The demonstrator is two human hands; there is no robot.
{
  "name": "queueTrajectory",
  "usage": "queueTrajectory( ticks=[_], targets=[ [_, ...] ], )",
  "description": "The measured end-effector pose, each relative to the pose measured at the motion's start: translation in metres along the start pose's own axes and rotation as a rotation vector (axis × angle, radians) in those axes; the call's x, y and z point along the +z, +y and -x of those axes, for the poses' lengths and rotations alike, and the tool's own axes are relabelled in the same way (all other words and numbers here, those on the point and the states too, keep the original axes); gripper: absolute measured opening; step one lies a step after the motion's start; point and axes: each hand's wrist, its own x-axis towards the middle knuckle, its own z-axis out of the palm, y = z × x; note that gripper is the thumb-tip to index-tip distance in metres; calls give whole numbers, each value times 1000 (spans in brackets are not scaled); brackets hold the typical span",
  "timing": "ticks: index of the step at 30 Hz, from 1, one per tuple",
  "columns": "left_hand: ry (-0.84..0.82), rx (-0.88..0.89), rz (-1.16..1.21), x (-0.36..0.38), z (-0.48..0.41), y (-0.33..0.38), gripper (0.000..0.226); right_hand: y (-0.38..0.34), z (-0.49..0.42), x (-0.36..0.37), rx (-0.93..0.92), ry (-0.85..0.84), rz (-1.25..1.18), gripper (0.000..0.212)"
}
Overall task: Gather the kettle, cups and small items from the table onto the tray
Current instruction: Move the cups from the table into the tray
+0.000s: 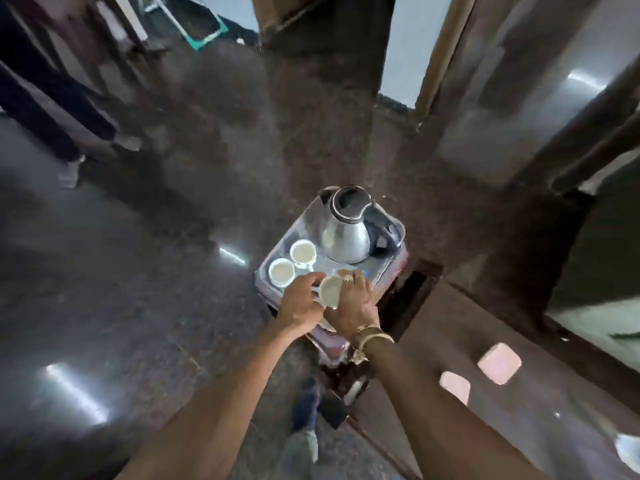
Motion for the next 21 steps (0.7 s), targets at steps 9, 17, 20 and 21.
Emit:
queueTrajectory(
  ticks=[9,17,20,21],
  targets=[
    [-75,-27,-27,23,-76,-22,55,9,-82,37,150,-154,-2,63],
    [-92,-36,-80,38,-95,-27,47,23,-103,57,211,-219,-5,57],
    [-76,-41,-67,39,-95,-26,52,22,-102,64,211,-197,-26,66],
    [-75,-39,-58,39,-95,-25,57,22,-102,66,214,-174,-41,64]
  ],
)
